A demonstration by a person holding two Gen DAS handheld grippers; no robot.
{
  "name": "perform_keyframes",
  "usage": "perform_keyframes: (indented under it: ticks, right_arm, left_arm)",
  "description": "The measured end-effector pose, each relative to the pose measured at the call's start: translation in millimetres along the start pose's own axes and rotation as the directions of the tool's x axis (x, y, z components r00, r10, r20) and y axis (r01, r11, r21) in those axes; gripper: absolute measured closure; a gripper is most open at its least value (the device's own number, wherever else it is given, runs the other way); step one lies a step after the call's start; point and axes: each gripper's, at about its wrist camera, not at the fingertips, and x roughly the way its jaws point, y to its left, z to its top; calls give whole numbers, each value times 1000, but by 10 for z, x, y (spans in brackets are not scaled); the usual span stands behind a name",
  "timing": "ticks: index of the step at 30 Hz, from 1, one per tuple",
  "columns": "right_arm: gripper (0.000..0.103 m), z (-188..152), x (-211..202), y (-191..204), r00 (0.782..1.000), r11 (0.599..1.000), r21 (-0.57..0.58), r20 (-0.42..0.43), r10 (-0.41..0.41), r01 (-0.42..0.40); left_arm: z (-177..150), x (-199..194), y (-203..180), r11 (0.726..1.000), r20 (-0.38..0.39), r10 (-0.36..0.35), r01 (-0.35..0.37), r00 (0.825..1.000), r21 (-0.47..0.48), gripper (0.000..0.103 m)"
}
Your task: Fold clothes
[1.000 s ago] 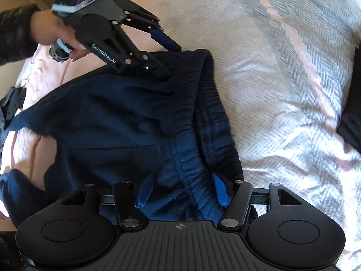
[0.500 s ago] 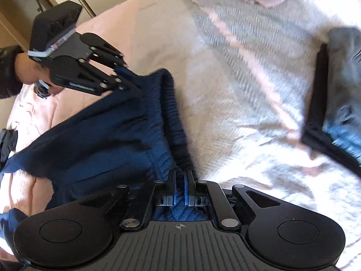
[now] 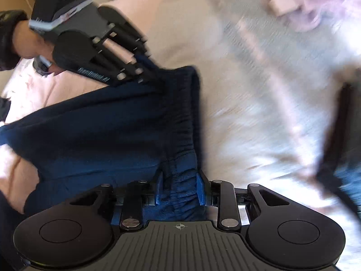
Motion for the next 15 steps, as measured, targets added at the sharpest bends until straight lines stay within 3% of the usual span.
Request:
perform_keyframes:
  ticks: [3,7,9,11,15]
  right_arm:
    - [74,-53,-55,-201,999,997,61,18,-39,38]
    - [69,-139,215,-280,999,993,122,-40,11,-6]
    - [63,-120,117,-217,1000,994,113,-18,-7,9]
    - [52,-154,-41,-137,999,991,127,25,-46,42]
    - [47,-419,-172,-106,997,966,247,9,-82,78]
  left_arm:
    - [116,323,-16,999,-42,18,-17,999,29,91]
    - [2,565,16,999,-111,34,-34,993,1,79]
    - [-65,361,60,998,-90,60,-63,994,-31,75]
    - [-227,58,111,993,-90,106,-110,990,-44,75]
    - [-725,-607,252,967,-135,202,-219,970,-127,71]
